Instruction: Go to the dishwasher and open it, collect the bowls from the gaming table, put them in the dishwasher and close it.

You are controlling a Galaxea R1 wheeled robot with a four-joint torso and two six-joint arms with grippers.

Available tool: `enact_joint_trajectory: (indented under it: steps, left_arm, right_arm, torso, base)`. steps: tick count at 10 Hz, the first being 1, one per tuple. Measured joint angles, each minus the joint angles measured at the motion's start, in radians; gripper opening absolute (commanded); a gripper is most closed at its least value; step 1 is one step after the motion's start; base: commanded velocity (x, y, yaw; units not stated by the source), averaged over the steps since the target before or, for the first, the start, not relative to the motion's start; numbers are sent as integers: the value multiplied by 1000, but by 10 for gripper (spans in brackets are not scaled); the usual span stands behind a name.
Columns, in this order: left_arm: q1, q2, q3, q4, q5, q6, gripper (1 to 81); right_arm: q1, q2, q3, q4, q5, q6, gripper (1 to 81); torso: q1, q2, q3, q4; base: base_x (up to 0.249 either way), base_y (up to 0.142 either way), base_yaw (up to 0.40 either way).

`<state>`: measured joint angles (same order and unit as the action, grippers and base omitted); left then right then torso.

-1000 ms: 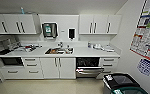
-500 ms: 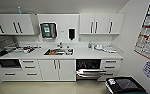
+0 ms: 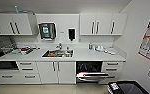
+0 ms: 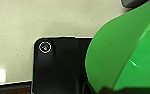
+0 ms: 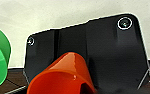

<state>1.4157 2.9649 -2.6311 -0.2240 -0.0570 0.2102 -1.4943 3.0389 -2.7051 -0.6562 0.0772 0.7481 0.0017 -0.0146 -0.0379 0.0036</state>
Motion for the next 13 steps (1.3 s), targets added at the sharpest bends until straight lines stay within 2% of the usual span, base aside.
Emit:
enact_joint_trajectory:
  steps: [13]
  left_arm:
    - [3, 0, 0, 0, 1, 0, 10]
  right_arm:
    - [-1, 2, 0, 0, 1, 0, 10]
  torso:
    - [0, 0, 0, 0]
  base:
    - [149, 0, 0]
